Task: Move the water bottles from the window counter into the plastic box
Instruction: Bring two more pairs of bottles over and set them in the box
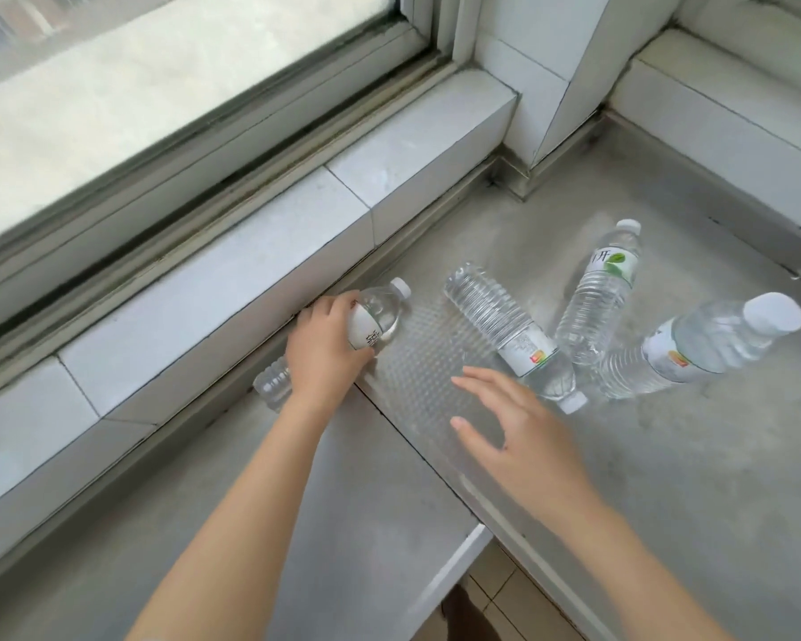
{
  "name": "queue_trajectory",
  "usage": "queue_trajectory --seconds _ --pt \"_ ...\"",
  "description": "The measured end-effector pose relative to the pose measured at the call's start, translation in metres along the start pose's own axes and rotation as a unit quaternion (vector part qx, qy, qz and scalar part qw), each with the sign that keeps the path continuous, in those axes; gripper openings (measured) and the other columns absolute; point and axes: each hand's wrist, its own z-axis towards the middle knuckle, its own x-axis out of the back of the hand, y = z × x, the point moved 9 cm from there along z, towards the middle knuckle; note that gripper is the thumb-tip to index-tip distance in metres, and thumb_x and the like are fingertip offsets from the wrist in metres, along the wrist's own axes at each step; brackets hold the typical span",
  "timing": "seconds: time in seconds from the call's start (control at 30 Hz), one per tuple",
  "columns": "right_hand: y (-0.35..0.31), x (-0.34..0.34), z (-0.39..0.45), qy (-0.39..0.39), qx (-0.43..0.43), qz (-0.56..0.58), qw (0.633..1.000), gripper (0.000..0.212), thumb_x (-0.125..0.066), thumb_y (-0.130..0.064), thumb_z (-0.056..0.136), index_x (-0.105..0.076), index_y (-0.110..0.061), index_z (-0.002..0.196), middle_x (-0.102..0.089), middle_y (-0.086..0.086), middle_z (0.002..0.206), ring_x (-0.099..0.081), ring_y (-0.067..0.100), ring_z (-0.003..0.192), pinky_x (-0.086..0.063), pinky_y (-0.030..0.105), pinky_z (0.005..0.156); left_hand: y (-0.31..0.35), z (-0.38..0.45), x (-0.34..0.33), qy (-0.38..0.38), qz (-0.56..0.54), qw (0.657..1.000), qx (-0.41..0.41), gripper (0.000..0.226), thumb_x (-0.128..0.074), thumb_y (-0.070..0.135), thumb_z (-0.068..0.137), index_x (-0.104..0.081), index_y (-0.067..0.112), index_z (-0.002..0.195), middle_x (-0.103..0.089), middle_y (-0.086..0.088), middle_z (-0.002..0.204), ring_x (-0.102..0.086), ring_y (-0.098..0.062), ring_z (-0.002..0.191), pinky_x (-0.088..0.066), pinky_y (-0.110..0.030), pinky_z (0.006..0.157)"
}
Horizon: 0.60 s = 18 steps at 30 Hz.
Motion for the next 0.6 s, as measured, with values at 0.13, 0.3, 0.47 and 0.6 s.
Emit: queue_trajectory --seconds 0.13,0.3,0.47,0.6 --pt "0.016 0.003 0.026 0.010 -0.008 -0.007 1.000 0.041 -0.060 -0.032 0.091 -0.056 -0.028 0.131 -0.047 -0.016 0.139 -0.041 0.004 0.128 -0.032 0.020 0.099 0.007 -0.001 -0.011 -0.012 0.085 0.996 -0.006 0.082 -0.075 0.046 0.074 -0.039 0.030 0.145 -0.064 -0.005 0.120 -0.062 -0.032 0.103 -0.043 -0.038 0.081" --pt "0.032 0.007 0.059 0.044 -0.014 -0.010 0.999 0.043 -0.064 -0.023 0.087 -0.058 -0.020 0.129 -0.051 -0.004 0.137 -0.045 0.017 0.127 -0.034 0.027 0.102 0.016 -0.011 -0.002 -0.024 0.025 0.999 0.035 0.081 -0.073 0.040 0.070 -0.038 0.046 0.143 -0.067 0.008 0.113 -0.063 -0.022 0.105 -0.037 -0.028 0.073" --pt "0.044 0.007 0.085 0.078 -0.025 -0.065 0.995 0.055 -0.068 -0.018 0.080 -0.053 -0.016 0.133 -0.046 0.006 0.143 -0.041 0.028 0.130 -0.036 0.040 0.106 0.038 -0.024 0.003 -0.010 -0.305 0.951 0.059 0.085 -0.086 0.028 0.061 -0.050 0.046 0.135 -0.074 0.016 0.099 -0.069 -0.008 0.095 -0.055 -0.031 0.084" --pt "0.067 0.003 0.101 0.035 -0.098 -0.136 0.985 0.077 -0.065 -0.020 0.082 -0.026 -0.017 0.148 -0.033 0.012 0.151 -0.034 0.033 0.134 -0.034 0.042 0.107 0.056 -0.025 0.007 0.009 -0.449 0.892 0.058 0.064 -0.088 0.009 0.065 -0.064 0.036 0.118 -0.075 0.002 0.094 -0.071 -0.015 0.086 -0.059 -0.033 0.079"
